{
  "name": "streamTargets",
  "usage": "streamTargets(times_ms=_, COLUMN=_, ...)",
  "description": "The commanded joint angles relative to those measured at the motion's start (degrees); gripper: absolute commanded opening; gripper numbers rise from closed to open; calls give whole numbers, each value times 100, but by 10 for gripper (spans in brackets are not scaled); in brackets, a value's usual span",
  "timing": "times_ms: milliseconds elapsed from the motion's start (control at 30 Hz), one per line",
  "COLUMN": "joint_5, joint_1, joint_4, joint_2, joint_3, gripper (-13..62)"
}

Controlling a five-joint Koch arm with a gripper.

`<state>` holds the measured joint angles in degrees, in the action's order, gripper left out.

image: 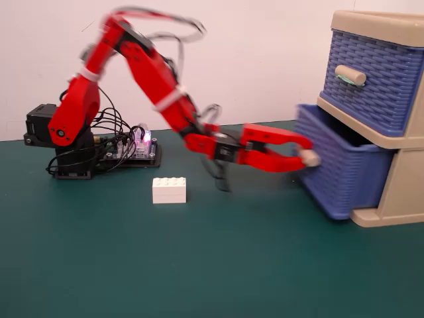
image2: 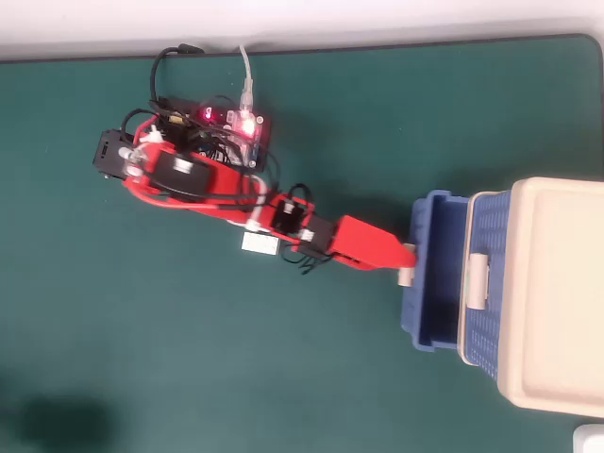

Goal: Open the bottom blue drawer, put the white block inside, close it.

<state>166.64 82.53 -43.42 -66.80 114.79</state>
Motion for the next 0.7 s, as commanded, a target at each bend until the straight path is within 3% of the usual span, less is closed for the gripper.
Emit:
streamTargets(times_ms=0, joint_5=290, joint_1=-53, joint_4=-70, joint_2=-905, joint_3=562, gripper=-81)
streamTargets(times_ms=200, joint_5=466, joint_1=-422, joint_4=-44, joint_2=-1591, joint_3=1433, gripper=-81)
streamTargets(times_ms=267, joint_5=527, joint_1=-545, joint_4=-44, joint_2=-1723, joint_3=1512, gripper=-50)
streamTargets(times_ms=300, joint_5=519, joint_1=-545, joint_4=-53, joint_2=-1740, joint_3=1494, gripper=24)
streamTargets(times_ms=333, joint_5=510, joint_1=-545, joint_4=-53, joint_2=-1775, joint_3=1477, gripper=174)
streamTargets(times_ms=367, joint_5=492, joint_1=-554, joint_4=-62, joint_2=-1863, joint_3=1477, gripper=270)
streamTargets(times_ms=400, joint_5=466, joint_1=-554, joint_4=-44, joint_2=-2065, joint_3=1529, gripper=331)
streamTargets(times_ms=567, joint_5=325, joint_1=-615, joint_4=615, joint_2=-4166, joint_3=2391, gripper=339)
streamTargets(times_ms=667, joint_5=-114, joint_1=-633, joint_4=2558, joint_2=-5704, joint_3=2575, gripper=337)
